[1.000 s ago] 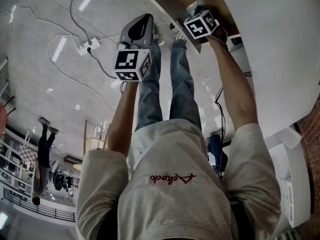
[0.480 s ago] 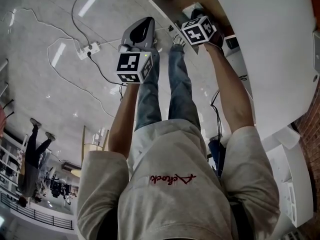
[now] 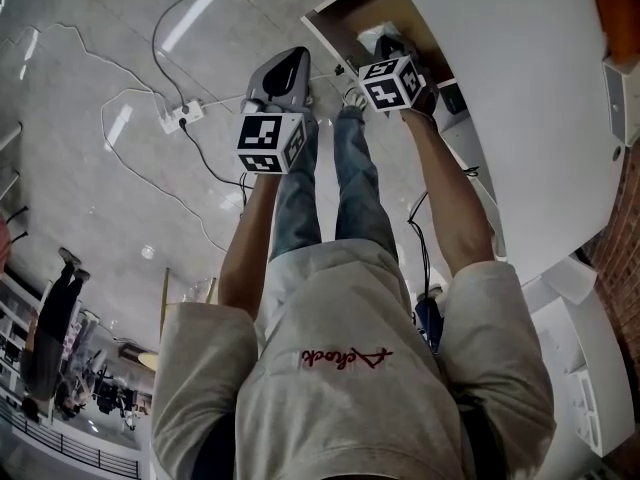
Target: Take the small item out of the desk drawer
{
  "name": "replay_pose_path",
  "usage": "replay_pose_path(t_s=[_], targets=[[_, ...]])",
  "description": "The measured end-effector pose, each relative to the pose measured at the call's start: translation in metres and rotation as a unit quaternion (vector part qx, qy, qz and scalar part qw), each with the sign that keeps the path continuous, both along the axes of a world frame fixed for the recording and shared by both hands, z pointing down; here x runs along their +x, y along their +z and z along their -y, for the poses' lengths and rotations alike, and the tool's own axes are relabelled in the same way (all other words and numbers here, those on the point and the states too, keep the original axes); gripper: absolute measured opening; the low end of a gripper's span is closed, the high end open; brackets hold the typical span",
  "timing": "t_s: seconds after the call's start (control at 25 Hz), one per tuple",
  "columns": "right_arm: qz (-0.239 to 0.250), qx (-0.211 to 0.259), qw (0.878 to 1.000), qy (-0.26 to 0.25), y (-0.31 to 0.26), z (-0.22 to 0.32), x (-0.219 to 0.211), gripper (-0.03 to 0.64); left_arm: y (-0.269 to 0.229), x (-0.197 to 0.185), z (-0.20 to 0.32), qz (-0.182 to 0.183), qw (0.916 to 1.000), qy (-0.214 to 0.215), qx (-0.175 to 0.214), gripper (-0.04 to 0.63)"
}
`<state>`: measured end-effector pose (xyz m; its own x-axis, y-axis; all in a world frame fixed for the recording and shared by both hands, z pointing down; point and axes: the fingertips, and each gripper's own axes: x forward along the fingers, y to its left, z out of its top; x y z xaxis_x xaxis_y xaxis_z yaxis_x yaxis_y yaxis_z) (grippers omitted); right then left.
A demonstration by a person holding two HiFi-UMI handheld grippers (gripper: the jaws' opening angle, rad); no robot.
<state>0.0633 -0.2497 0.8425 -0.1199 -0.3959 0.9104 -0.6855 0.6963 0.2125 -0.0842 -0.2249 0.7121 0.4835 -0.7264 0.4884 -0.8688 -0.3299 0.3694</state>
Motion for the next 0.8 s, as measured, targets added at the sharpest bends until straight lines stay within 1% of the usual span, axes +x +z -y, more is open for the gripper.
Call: replay_pose_path(t_s=[0.08, 0.2, 0.44, 0.64, 0.8], targets=[[0.018, 0.020, 1.000, 0.014, -0.018, 0.003, -0.003, 0.011, -0.008, 0.002, -0.001, 0.000, 1.0000, 0.000, 0.003, 0.009], [0.055, 0.045, 0.996, 0.051, -0.046, 0.008, -0.007, 0.011, -0.022, 0.004, -0.001, 0.000, 0.9999, 0.002, 0.010, 0.009], [0.127, 0.074, 0.981, 0.129, -0.089, 0.006, -0.010, 0.011, -0.041, 0.005, -0.001, 0.007, 0.9997, 0.006, 0.022, 0.009], [0.171, 0.087, 0.967, 0.169, -0.106, -0.001, -0.012, 0.011, -0.052, -0.002, 0.001, 0.013, 0.9995, 0.000, 0.029, 0.009], [0.186, 0.106, 0.961, 0.174, -0.129, -0.003, -0.016, 0.011, -0.064, -0.008, 0.001, 0.017, 0.9992, -0.003, 0.035, 0.009]])
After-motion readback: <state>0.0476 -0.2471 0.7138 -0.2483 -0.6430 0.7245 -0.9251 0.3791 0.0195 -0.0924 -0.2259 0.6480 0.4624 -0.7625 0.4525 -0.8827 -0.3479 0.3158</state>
